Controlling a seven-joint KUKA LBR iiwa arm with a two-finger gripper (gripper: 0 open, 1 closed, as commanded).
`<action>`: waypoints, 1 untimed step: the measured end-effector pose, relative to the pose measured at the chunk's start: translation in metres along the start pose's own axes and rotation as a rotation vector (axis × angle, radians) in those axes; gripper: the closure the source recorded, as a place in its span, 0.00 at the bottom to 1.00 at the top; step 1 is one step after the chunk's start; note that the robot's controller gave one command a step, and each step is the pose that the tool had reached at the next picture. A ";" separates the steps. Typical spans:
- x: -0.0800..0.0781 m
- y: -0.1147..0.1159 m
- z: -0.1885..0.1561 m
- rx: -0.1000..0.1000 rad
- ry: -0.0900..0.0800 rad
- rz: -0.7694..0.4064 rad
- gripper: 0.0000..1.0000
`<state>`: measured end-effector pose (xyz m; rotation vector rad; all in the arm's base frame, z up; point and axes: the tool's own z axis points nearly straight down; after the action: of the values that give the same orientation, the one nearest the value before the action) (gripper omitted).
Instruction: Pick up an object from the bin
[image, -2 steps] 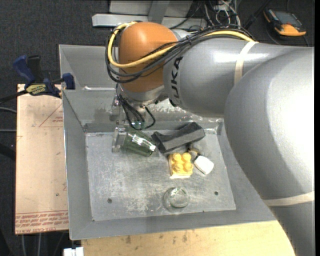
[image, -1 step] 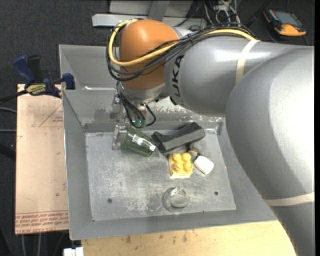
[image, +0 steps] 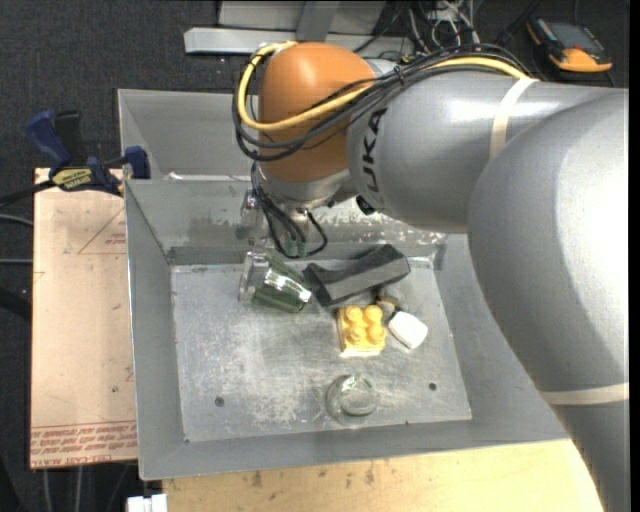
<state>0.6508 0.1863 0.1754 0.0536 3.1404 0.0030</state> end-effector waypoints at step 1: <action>-0.003 -0.028 0.013 0.000 -0.001 0.012 0.00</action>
Offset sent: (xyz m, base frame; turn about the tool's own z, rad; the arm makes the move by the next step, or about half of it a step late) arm 0.0056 -0.0579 -0.0446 -0.0563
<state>0.6532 0.1582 0.1622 0.0727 3.1387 0.0026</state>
